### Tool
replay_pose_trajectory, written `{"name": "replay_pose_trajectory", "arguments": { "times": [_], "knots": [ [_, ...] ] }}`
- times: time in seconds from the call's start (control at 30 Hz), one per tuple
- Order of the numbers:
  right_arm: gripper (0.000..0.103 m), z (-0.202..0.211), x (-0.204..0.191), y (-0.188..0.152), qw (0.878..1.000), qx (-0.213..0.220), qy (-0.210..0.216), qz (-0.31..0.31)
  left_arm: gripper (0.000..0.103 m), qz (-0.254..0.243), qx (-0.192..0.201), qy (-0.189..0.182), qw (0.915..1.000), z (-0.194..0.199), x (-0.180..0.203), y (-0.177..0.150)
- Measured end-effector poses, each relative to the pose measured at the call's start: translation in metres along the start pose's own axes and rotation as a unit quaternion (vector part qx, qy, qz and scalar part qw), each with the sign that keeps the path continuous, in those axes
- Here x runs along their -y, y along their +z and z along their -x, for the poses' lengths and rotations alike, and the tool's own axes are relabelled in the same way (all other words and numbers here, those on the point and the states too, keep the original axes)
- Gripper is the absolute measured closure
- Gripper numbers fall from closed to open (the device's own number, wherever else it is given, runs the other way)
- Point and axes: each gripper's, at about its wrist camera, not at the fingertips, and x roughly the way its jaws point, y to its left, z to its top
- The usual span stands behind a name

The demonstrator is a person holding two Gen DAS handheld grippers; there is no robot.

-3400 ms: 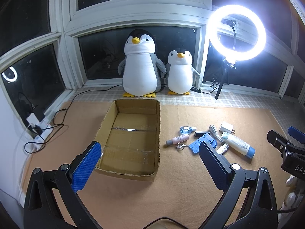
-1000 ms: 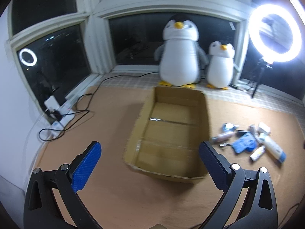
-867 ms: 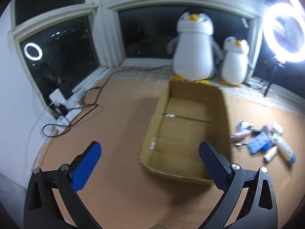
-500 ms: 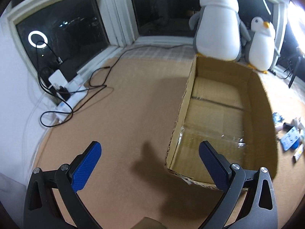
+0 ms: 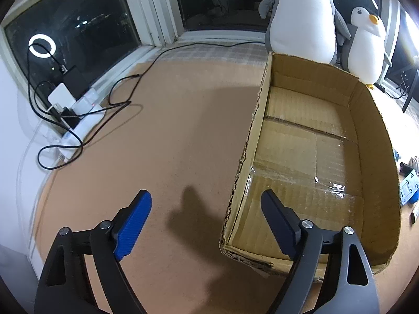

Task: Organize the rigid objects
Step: 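Move the left tool to the box rim while the right tool approaches the lotion tube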

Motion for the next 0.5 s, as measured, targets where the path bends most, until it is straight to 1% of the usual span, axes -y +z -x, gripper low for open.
{"name": "replay_pose_trajectory", "arguments": {
  "times": [0.07, 0.13, 0.2, 0.3, 0.37, 0.5],
  "knots": [
    [0.012, -0.009, 0.001, 0.004, 1.000, -0.005, 0.012, 0.017, 0.026, -0.003, -0.005, 0.001, 1.0000, -0.004, 0.000, 0.000],
    [0.012, -0.019, 0.000, 0.007, 0.999, -0.012, 0.018, 0.037, 0.029, -0.002, -0.010, -0.001, 0.9999, -0.008, -0.001, 0.000],
    [0.012, -0.028, 0.000, 0.009, 0.998, -0.022, 0.028, 0.049, 0.037, -0.001, -0.017, -0.004, 0.9998, -0.011, -0.001, -0.001],
    [0.013, -0.045, 0.000, 0.011, 0.996, -0.040, 0.041, 0.066, 0.041, 0.000, -0.024, -0.003, 0.9997, -0.016, -0.001, -0.002],
    [0.018, -0.052, -0.001, 0.011, 0.995, -0.048, 0.044, 0.076, 0.042, -0.001, -0.021, 0.002, 0.9998, -0.016, 0.000, -0.002],
    [0.023, -0.068, -0.001, 0.011, 0.992, -0.065, 0.050, 0.096, 0.045, -0.007, -0.021, 0.008, 0.9997, -0.016, 0.003, -0.001]
  ]
}}
